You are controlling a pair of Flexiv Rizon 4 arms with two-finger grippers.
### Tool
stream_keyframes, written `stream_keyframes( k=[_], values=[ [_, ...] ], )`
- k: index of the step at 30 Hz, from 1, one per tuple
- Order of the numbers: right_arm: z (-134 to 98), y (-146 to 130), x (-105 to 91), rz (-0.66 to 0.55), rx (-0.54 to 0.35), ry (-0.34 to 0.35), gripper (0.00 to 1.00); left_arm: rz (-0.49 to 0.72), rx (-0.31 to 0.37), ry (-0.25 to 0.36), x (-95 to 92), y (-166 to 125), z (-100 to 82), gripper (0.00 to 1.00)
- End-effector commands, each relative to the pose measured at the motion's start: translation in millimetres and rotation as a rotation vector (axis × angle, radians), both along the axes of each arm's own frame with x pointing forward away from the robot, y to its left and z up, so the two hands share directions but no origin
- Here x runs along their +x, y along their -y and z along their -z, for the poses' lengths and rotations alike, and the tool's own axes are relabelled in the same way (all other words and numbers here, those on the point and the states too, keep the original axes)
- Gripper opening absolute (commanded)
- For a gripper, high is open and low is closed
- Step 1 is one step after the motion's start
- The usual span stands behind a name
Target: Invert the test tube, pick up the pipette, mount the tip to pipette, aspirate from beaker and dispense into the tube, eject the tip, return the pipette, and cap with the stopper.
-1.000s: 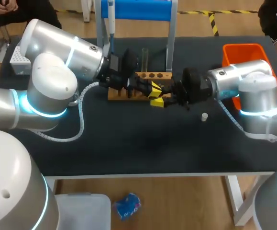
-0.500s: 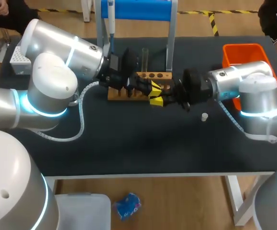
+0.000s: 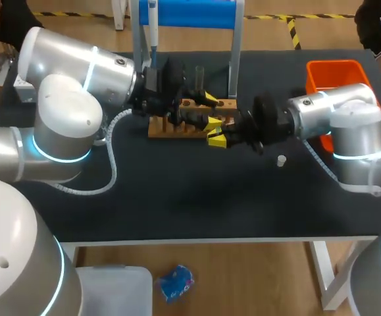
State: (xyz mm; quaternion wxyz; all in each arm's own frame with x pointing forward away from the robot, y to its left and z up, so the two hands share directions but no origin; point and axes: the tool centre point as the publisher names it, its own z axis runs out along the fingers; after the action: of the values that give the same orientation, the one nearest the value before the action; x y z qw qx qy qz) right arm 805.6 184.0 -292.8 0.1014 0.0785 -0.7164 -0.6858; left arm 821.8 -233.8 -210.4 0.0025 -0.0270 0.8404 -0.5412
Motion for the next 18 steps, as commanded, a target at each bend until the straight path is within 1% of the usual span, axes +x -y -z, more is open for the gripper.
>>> stream_keyframes(
  k=[1, 6, 8, 9, 10, 18],
  values=[
    [4.5, 14.0, -8.3, 0.006, -0.001, 0.001, 0.0, -0.021, 0.005, 0.013, 3.6, -10.7, -16.1, 1.0],
    [6.4, 37.6, -18.1, 0.03, -0.018, 0.015, 0.0, -0.084, -0.021, 0.034, 24.4, -23.9, -23.0, 1.0],
    [6.2, 48.2, -22.3, 0.041, -0.035, 0.024, 0.0, -0.118, -0.038, 0.019, 34.4, -31.4, -21.5, 1.0],
    [5.5, 53.2, -24.4, 0.041, -0.048, 0.039, 0.0, -0.134, -0.046, 0.005, 39.0, -35.1, -19.5, 1.0],
    [4.6, 57.8, -26.5, 0.041, -0.049, 0.043, 0.0, -0.134, -0.046, 0.005, 39.0, -35.1, -19.5, 1.0],
    [4.6, 57.8, -26.5, 0.041, -0.049, 0.043, 0.0, -0.134, -0.046, 0.005, 39.0, -35.1, -19.5, 1.0]
  ],
)
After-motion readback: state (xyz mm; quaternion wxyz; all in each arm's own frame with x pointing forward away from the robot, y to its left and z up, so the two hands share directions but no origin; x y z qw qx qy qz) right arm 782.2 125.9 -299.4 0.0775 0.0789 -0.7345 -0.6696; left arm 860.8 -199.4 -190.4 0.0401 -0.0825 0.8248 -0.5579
